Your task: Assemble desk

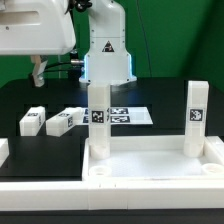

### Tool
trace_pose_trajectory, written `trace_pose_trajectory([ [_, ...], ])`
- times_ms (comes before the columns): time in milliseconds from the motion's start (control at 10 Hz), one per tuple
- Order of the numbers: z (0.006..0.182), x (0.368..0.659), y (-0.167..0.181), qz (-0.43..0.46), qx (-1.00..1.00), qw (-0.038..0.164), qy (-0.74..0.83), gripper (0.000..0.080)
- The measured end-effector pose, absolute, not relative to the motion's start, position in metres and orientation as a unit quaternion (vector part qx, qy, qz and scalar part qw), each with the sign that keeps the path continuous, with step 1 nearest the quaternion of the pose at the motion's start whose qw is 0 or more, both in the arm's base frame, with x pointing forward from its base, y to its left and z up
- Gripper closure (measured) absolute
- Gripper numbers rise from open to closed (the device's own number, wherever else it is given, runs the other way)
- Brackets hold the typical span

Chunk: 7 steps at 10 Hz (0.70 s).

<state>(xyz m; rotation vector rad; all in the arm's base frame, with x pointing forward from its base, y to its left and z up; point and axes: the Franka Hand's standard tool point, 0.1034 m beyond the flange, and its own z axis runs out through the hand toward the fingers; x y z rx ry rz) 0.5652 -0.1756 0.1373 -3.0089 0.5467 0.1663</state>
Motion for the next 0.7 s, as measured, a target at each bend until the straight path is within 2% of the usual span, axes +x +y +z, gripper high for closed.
trace_pose_trajectory([
  [100,0.113,0.565,-0.163,0.123,-0.969,0.052,0.206,0.015],
  [200,0.092,0.569,-0.165,0.161,-0.967,0.054,0.189,0.015],
  [300,0.092,0.548,-0.158,0.213,-0.956,0.073,0.187,0.015],
  [400,0.089,0.539,-0.15,0.258,-0.948,0.069,0.174,0.015],
  [700,0.083,0.532,-0.153,0.357,-0.915,0.084,0.167,0.015],
])
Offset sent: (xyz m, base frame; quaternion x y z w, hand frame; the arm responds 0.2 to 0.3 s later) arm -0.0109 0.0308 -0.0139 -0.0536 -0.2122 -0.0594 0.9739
